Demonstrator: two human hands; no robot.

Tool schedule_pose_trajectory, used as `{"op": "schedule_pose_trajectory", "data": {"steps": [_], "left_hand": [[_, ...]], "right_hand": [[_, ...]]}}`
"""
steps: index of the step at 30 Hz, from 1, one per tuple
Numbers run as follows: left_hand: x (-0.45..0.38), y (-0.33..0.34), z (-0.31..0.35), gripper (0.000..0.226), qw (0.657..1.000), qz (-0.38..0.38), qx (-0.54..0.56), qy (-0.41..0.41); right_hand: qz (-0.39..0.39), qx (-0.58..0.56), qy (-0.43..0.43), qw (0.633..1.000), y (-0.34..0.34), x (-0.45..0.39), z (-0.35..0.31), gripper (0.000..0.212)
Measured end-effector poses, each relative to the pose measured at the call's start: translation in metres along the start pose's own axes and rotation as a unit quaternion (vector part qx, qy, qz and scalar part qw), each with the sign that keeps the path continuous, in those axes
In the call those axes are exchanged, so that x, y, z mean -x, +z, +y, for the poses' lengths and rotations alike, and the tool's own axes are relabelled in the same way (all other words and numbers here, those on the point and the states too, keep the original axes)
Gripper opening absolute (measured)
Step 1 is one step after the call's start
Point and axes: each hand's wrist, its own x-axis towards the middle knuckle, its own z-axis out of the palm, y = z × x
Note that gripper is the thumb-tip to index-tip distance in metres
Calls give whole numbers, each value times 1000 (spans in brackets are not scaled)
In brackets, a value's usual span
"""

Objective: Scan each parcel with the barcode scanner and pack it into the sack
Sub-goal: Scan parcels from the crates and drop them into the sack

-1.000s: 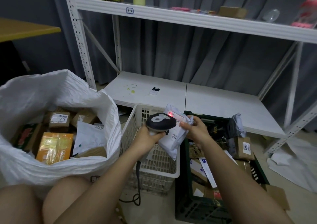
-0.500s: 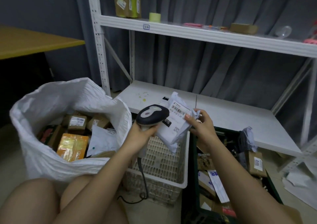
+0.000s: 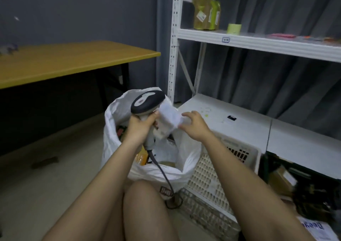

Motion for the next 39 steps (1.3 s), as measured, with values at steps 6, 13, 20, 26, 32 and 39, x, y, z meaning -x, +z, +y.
{"op": "schedule_pose_trajectory", "data": {"steps": [6,13,20,26,32,39], "left_hand": [[6,34,-16,21,999,-48,9,-3],[47,149,-48,15,979,-196,25,-41],[115,242,-118,44,936,-328,-34,-120],[146,263,-175,25,895,-390,-100,-194],[143,268,-207,18,888,-386,-97,-229],[137,281,-237,13,899,-348,-87,-250]], "right_hand": [[68,3,-2,998,-25,33,37,36],[185,-10,155,970,-94,139,150,21],[203,-6,332,921,-117,269,267,21],[138,4,455,880,-105,325,337,27],[92,152,491,853,-101,319,382,56],[-1,309,589,747,-124,306,430,101]]}}
